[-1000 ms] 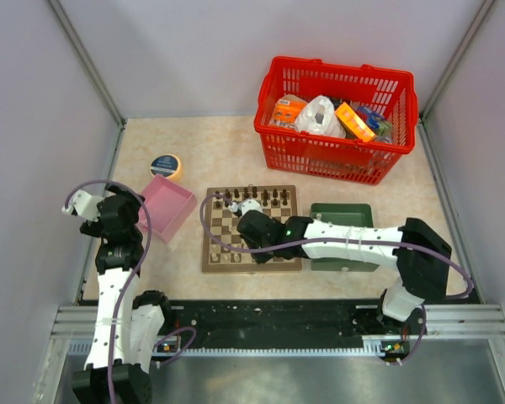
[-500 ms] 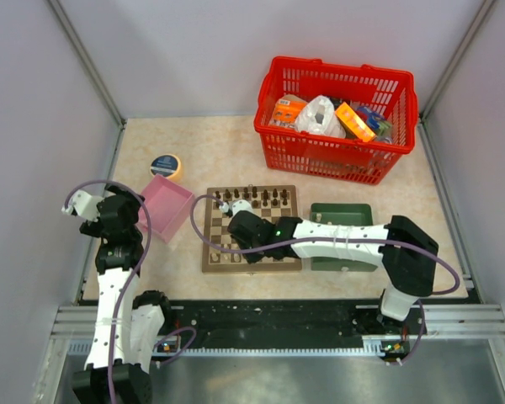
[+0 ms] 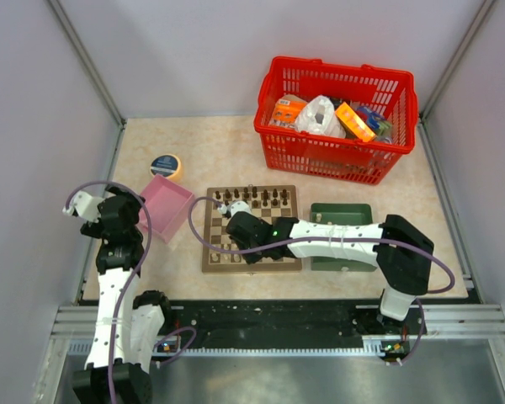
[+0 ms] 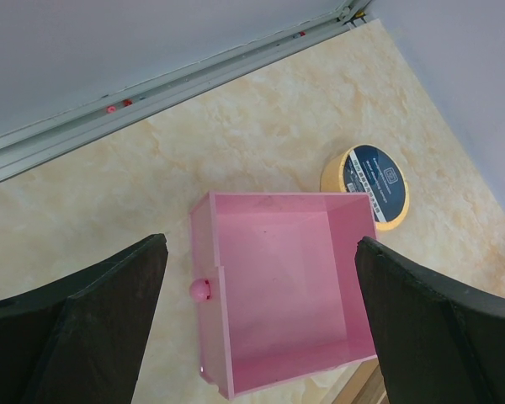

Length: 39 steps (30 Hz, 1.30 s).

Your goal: Set up the chess pieces on the board

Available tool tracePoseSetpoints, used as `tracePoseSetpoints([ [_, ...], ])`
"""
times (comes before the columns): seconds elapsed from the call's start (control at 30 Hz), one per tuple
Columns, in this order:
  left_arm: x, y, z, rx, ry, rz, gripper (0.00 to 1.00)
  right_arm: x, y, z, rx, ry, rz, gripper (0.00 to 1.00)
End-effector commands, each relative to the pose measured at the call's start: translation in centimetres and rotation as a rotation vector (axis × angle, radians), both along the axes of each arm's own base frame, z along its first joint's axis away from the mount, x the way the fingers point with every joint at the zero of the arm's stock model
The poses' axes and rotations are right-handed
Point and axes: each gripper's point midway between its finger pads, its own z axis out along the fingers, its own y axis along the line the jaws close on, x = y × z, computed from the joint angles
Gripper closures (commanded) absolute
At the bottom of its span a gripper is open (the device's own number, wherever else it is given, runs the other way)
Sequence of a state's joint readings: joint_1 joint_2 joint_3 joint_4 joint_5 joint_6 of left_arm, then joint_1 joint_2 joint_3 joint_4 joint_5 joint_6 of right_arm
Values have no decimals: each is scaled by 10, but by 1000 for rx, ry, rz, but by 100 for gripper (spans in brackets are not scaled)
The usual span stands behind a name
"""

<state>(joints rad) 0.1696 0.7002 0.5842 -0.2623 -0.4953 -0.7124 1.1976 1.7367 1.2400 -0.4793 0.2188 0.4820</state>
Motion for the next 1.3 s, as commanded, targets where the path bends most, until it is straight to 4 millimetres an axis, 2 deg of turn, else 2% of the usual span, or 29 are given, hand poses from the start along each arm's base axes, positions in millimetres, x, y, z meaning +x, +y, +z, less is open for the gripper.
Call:
tracePoseSetpoints([
  [0.0,1,5,7,13,-30,24,1,1,16,18,46,-29,19,84],
  [0.4,1,6,9,16,-33,23,1,-1,18,23,57,-31,31,71],
  [0.57,1,5,8,13,-33,22,1,-3,21,34,86,-30,46,65],
  [0.73,2,6,11,17,-35,21,1,1,16,59,129,-72,31,59],
  [0.83,2,5,11,15,-38,20,1,10,6,76,139,-127,0,52],
  [0.93,2,5,13,15,-41,19,1,20,-7,90,163,-149,-40,51],
  [1.1,2,4,14,12,-46,14,1,44,-31,92,168,-151,-116,51],
  [1.2,2,3,11,6,-43,12,1,56,-32,90,186,-127,-114,51],
  [1.27,1,3,11,4,-44,10,1,63,-24,91,188,-128,-100,51],
])
